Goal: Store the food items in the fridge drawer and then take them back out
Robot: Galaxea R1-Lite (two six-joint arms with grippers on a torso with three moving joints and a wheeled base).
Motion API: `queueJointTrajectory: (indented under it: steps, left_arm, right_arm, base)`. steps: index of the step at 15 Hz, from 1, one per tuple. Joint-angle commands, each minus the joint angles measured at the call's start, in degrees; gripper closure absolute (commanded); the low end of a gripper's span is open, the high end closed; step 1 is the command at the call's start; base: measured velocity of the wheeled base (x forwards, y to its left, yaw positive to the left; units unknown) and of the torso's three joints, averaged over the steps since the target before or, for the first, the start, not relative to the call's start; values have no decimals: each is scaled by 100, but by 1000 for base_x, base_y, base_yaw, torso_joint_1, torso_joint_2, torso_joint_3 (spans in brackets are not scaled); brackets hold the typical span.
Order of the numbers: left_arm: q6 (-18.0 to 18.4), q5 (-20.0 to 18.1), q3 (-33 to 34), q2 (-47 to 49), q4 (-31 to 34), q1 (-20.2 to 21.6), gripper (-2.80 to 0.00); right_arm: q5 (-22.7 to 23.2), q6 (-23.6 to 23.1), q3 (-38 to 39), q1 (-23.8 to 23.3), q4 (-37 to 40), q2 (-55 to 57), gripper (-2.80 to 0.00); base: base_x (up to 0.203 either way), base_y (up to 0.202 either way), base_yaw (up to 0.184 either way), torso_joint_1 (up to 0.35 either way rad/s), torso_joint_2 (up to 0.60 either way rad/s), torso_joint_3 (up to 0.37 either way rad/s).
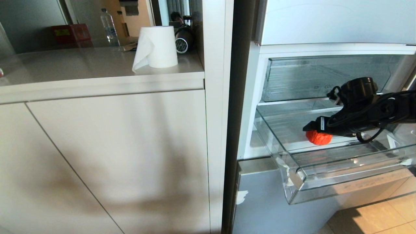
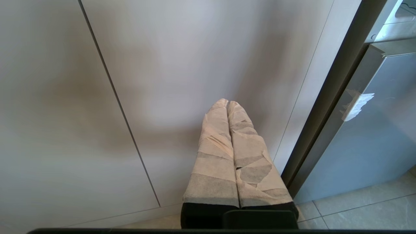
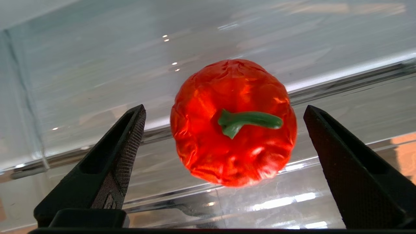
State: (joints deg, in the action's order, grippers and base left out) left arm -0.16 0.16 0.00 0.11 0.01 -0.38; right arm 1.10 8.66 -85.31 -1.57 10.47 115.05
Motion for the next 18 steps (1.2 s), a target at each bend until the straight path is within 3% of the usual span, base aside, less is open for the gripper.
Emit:
queueJointTrajectory:
  steps: [1, 5, 6, 13, 18]
  left_arm:
    - [-2, 2, 0, 7, -1, 3, 0]
    - [-2, 2, 0, 7, 0, 2, 0]
    - [-2, 2, 0, 7, -1, 3, 0]
    - [-2, 2, 0, 7, 0, 3, 0]
    - [-2, 2, 0, 7, 2, 1, 0]
  right_arm:
    - [5, 13, -3, -1, 8, 117, -280]
    - [-4, 5, -3, -10, -54, 158, -280]
    - [-4, 13, -3, -10, -54, 149, 0]
    - [-1, 162, 264, 18, -69, -360, 0]
    - [-20, 91, 1892, 111, -1193, -2162, 0]
  base:
    - [0, 0, 0, 0, 0, 0]
    - [0, 0, 0, 0, 0, 0]
    - [0, 0, 0, 0, 0, 0]
    - [0, 0, 0, 0, 0, 0]
    - [0, 0, 0, 0, 0, 0]
